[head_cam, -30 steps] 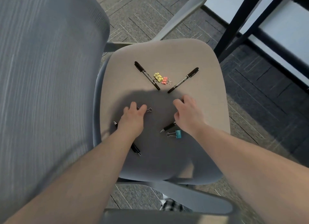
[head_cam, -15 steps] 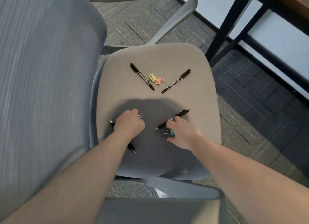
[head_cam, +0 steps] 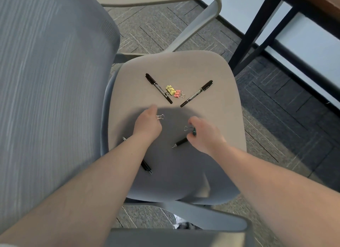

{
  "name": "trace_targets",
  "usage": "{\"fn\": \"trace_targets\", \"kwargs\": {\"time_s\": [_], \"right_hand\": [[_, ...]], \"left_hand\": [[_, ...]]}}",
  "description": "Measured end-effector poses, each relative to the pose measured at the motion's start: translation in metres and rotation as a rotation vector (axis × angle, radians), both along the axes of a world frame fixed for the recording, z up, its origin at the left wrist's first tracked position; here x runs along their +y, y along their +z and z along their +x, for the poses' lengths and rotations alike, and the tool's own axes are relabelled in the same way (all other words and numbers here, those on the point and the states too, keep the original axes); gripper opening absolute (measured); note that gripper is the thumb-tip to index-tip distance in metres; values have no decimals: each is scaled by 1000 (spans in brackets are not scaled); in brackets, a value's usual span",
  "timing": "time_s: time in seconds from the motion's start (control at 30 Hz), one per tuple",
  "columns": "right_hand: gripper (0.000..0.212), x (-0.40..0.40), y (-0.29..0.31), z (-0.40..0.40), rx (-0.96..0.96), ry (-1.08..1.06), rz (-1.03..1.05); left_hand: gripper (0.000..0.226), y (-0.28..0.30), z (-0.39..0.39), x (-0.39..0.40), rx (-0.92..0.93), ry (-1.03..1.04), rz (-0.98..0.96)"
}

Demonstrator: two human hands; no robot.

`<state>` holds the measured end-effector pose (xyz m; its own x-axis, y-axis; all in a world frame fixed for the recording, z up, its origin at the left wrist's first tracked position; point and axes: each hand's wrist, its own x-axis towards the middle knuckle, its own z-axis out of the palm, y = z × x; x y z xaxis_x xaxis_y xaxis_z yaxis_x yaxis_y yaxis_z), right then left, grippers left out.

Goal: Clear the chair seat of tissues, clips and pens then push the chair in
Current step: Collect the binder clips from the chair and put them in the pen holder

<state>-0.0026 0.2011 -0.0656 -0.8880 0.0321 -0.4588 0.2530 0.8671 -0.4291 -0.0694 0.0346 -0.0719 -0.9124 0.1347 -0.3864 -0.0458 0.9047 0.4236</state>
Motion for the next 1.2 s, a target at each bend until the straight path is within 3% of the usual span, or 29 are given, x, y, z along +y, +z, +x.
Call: {"fn": "trace_targets", "kwargs": {"time_s": [0.13, 0.4, 0.8, 0.9, 1.07, 1.2], "right_hand": [[28, 5, 0, -26, 41, -48, 29], [38, 6, -6, -72, 120, -55, 33], [33, -11, -23, -115, 94, -110, 74], [31, -12, -24, -120, 69, -95, 124], [20, -16, -30, -120, 60, -83, 164], [20, -15, -30, -118, 70, -139, 123]], "left_hand": [[49, -1, -20, 9, 6, -23, 83], [45, -1, -54, 28, 80, -125, -25], [73, -17, -83, 41, -74, -407, -110], [70, -19, -87, 43, -82, -429, -139], [37, -19, -82, 50, -59, -392, -166], [34, -16, -78, 50, -31, -358, -191]]}}
